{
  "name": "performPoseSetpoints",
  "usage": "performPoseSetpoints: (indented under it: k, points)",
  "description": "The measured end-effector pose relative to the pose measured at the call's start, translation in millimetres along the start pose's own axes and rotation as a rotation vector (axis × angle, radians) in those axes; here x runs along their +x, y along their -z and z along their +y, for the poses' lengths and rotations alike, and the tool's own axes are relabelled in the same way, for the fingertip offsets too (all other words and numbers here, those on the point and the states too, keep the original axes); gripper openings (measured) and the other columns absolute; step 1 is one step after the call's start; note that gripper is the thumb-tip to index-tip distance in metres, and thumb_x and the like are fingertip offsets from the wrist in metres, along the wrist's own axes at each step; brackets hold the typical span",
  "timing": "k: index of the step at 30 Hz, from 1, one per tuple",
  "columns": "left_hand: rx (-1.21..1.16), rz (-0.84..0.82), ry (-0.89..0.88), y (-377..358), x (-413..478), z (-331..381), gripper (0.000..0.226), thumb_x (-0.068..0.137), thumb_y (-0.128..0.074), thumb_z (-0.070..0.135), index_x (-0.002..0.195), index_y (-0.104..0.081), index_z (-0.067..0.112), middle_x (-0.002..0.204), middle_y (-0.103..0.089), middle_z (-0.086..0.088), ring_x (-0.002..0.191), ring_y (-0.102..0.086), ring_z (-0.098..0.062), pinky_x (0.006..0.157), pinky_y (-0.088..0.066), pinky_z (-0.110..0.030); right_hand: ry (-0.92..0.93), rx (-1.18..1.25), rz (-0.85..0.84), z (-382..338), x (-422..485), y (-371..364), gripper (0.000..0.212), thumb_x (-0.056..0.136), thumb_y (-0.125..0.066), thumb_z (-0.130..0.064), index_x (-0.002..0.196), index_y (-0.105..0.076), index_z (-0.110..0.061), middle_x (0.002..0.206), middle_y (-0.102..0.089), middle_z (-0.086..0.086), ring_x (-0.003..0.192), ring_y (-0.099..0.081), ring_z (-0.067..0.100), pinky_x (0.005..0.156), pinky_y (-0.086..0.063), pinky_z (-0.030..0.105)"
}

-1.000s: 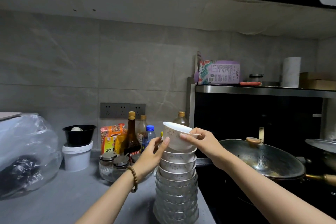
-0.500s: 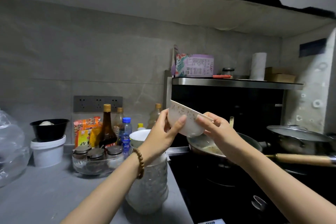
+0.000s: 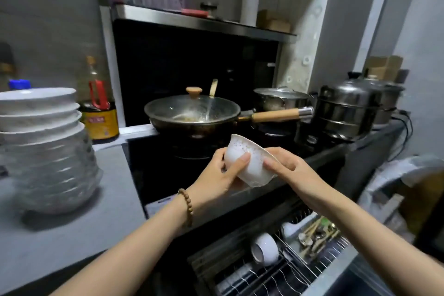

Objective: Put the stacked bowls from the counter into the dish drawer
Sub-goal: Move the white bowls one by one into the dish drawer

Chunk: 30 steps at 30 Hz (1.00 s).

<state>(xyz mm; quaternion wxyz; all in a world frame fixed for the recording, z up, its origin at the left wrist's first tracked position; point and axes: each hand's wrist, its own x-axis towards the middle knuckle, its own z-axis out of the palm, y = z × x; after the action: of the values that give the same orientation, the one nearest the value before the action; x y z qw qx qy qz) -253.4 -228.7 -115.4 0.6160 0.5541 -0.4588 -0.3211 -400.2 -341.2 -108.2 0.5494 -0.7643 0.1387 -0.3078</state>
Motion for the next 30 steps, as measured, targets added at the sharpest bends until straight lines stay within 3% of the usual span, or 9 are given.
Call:
performPoseSetpoints:
  k: [3, 6, 8, 10, 13, 16, 21, 26, 30]
  points:
    - [0.015, -0.093, 0.124, -33, 7, -45, 0.07, 0.066, -0.059, 0.056, 0.12, -0.045, 0.014, 0.108, -0.064, -0.006, 0.097, -0.065, -0.02, 0.086, -0.055, -0.045, -0.091, -0.018, -0.015, 40, -25, 29, 0.035, 0.072, -0.07, -0.037, 0.097, -0.072, -0.013, 0.092, -0.076, 0.0, 0.084, -0.069, 0.006, 0.073, -0.051, 0.014]
    - [0.041, -0.25, 0.234, -57, 13, -85, 0.045, 0.087, -0.051, 0.047, 0.111, -0.05, 0.01, 0.082, -0.069, 0.002, 0.067, -0.068, -0.008, 0.063, -0.059, -0.031, -0.211, -0.045, -0.058, 77, -46, 51, 0.025, 0.072, -0.073, -0.041, 0.08, -0.076, -0.017, 0.077, -0.075, -0.003, 0.072, -0.068, 0.002, 0.064, -0.049, 0.01]
    - [0.066, -0.352, 0.285, -69, 16, -109, 0.039, 0.093, -0.043, 0.043, 0.094, -0.054, 0.005, 0.055, -0.066, 0.002, 0.04, -0.056, -0.001, 0.042, -0.044, -0.016, -0.291, -0.062, -0.069, 101, -56, 60, 0.026, 0.071, -0.074, -0.045, 0.078, -0.076, -0.02, 0.075, -0.074, -0.006, 0.07, -0.066, 0.0, 0.063, -0.048, 0.01]
    - [0.033, -0.399, 0.361, -78, 19, -137, 0.038, 0.095, -0.041, 0.039, 0.09, -0.052, 0.004, 0.043, -0.06, 0.002, 0.031, -0.048, 0.0, 0.036, -0.036, -0.011, -0.379, -0.063, -0.075, 126, -64, 64, 0.023, 0.071, -0.075, -0.043, 0.077, -0.077, -0.022, 0.073, -0.074, -0.007, 0.068, -0.066, -0.002, 0.06, -0.048, 0.01]
    - [-0.038, -0.409, 0.488, -82, 23, -183, 0.037, 0.09, -0.049, 0.042, 0.093, -0.053, 0.005, 0.044, -0.056, 0.005, 0.041, -0.051, -0.006, 0.051, -0.05, -0.024, -0.492, -0.054, -0.086, 163, -69, 66, 0.009, 0.079, -0.073, -0.027, 0.071, -0.076, -0.023, 0.067, -0.071, -0.011, 0.063, -0.063, -0.006, 0.056, -0.045, 0.007]
    - [-0.079, -0.374, 0.651, -78, 25, -225, 0.036, 0.078, -0.062, 0.046, 0.1, -0.056, 0.019, 0.085, -0.068, -0.003, 0.079, -0.067, -0.018, 0.084, -0.054, -0.037, -0.579, -0.066, -0.111, 199, -65, 63, 0.009, 0.082, -0.072, -0.023, 0.073, -0.076, -0.023, 0.074, -0.071, -0.008, 0.068, -0.063, -0.004, 0.059, -0.047, 0.01]
    - [-0.096, -0.152, 0.853, -68, 33, -283, 0.058, 0.074, -0.069, 0.044, 0.114, -0.047, 0.008, 0.105, -0.063, -0.013, 0.078, -0.07, -0.017, 0.061, -0.058, -0.021, -0.689, -0.092, -0.136, 258, -50, 50, 0.036, 0.085, -0.068, -0.028, 0.095, -0.07, 0.007, 0.085, -0.067, 0.022, 0.079, -0.056, 0.012, 0.079, -0.048, 0.023]
    - [-0.098, -0.057, 0.877, -65, 53, -334, 0.05, 0.075, -0.07, 0.044, 0.11, -0.052, 0.012, 0.098, -0.065, -0.01, 0.074, -0.068, -0.015, 0.052, -0.053, -0.018, -0.797, -0.039, -0.121, 306, -30, 42, 0.029, 0.086, -0.067, -0.018, 0.057, -0.065, -0.016, 0.054, -0.057, -0.007, 0.062, -0.049, 0.011, 0.061, -0.041, 0.014]
    - [-0.088, -0.011, 0.896, -68, 71, -367, 0.05, 0.069, -0.073, 0.048, 0.099, -0.06, 0.012, 0.087, -0.07, -0.008, 0.072, -0.069, -0.017, 0.067, -0.058, -0.025, -0.848, -0.011, -0.067, 333, -16, 45, 0.029, 0.085, -0.068, -0.012, 0.058, -0.058, -0.009, 0.051, -0.05, -0.003, 0.052, -0.042, 0.008, 0.052, -0.037, 0.01]
